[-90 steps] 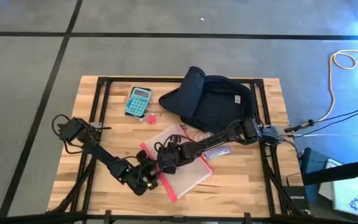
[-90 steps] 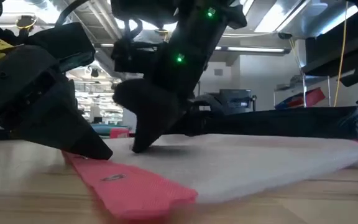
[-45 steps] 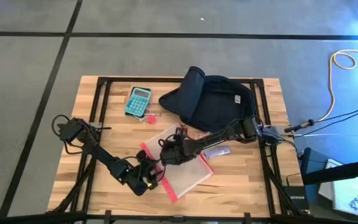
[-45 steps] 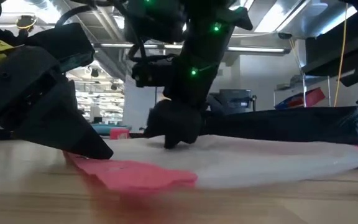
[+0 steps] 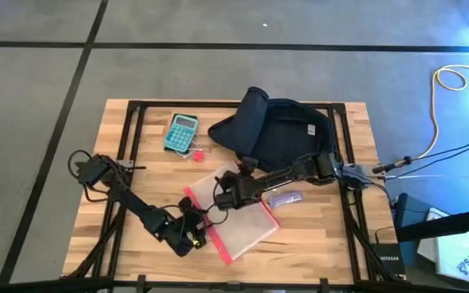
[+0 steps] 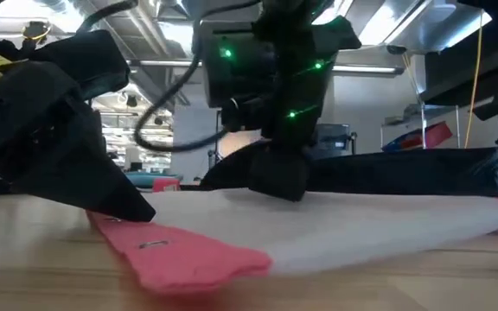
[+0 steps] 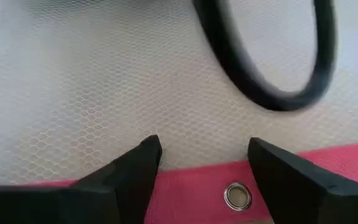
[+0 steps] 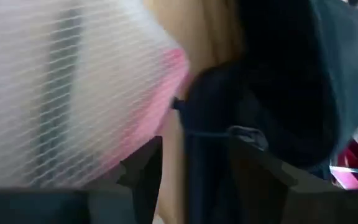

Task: Unpack backpack
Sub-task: Remove the black pen from the transparent zip bag

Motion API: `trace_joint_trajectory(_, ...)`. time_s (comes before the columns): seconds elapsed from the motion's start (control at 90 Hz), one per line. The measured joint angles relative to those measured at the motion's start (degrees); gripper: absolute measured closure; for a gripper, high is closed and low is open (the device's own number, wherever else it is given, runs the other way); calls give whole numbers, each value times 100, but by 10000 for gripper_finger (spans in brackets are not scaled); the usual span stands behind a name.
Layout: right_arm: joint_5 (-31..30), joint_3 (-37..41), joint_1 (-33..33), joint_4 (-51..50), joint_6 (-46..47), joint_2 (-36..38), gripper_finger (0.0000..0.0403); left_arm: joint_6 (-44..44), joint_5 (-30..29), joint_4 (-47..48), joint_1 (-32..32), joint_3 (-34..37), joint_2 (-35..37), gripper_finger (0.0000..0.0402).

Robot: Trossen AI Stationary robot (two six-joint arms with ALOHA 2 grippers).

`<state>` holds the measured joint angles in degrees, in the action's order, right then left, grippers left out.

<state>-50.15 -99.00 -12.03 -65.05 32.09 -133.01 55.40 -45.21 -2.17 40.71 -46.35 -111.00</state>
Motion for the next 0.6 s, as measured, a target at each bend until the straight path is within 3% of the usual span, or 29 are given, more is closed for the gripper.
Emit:
trace_joint_trajectory(0.144, 34, 0, -7, 250, 143, 0, 237, 2, 2, 0, 0, 0, 0, 163)
trace_joint_trajectory(0.3, 309, -4, -13, 969, -306, 0, 237, 4, 2, -2, 0, 0, -1, 163)
trace_joint_trajectory(0.489, 1140, -15, 60, 2187, -1329, 13, 237, 13, 4, -7, 2, -2, 0, 163)
trace_joint_trajectory(0.6, 1153, -17, 166, 2414, -1584, 15, 237, 17, 4, -7, 23, -2, -2, 163)
